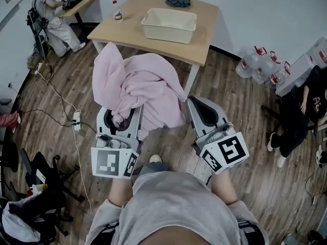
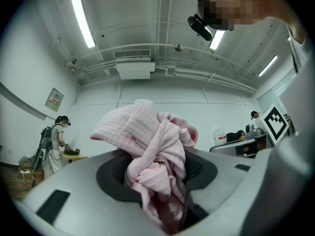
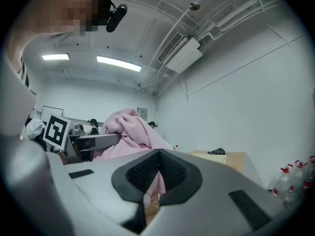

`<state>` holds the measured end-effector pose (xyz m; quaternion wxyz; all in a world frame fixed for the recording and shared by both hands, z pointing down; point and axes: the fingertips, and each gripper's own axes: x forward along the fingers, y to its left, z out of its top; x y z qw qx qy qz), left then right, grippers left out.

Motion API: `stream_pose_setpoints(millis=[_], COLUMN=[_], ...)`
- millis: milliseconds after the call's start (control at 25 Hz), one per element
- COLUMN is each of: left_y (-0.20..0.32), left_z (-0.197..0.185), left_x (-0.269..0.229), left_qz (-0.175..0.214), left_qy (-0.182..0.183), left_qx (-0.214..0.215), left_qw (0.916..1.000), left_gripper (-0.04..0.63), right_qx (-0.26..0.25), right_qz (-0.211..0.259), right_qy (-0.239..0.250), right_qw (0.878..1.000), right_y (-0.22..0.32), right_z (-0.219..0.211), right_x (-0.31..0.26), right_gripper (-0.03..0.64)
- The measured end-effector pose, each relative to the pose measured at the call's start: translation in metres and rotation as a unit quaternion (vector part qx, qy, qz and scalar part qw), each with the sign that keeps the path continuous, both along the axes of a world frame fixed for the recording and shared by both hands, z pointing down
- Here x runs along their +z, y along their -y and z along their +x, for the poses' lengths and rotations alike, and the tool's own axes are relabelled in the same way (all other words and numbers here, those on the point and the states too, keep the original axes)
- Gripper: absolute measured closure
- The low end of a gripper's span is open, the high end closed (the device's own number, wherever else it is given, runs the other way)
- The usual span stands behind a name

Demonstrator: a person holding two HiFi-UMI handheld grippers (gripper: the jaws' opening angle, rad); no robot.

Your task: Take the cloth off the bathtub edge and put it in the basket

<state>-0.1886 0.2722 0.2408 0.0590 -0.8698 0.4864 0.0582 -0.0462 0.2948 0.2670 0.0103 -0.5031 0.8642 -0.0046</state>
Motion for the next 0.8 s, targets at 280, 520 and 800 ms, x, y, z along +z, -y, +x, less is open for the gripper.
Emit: stream_pose_setpoints(millis=[280, 520, 800], left_y=[0.036, 0.058, 0.089], left_z=[-0.013, -0.024, -0.007], left_x=[0.002, 0.008, 0.009], left_qz=[0.007, 0.006, 0.004], left_qy=[0.005, 0.004, -0.001], left_qx=[0.030, 0.051, 0.066], left_qw=[0.9995, 0.9987, 0.9978], left_gripper=[0.376, 0.376, 0.376], right_qx=[0.020, 0.035, 0.051], right_qz=[-0.006, -0.006, -0.014], right_qy=[0.015, 0.004, 0.003], right_qw=[1.000, 0.999, 0.999], right_y=[0.033, 0.047, 0.073], right_z=[-0.017, -0.032, -0.014], right_x=[0.005, 0.010, 0.015], right_gripper=[0.611, 0.611, 0.611])
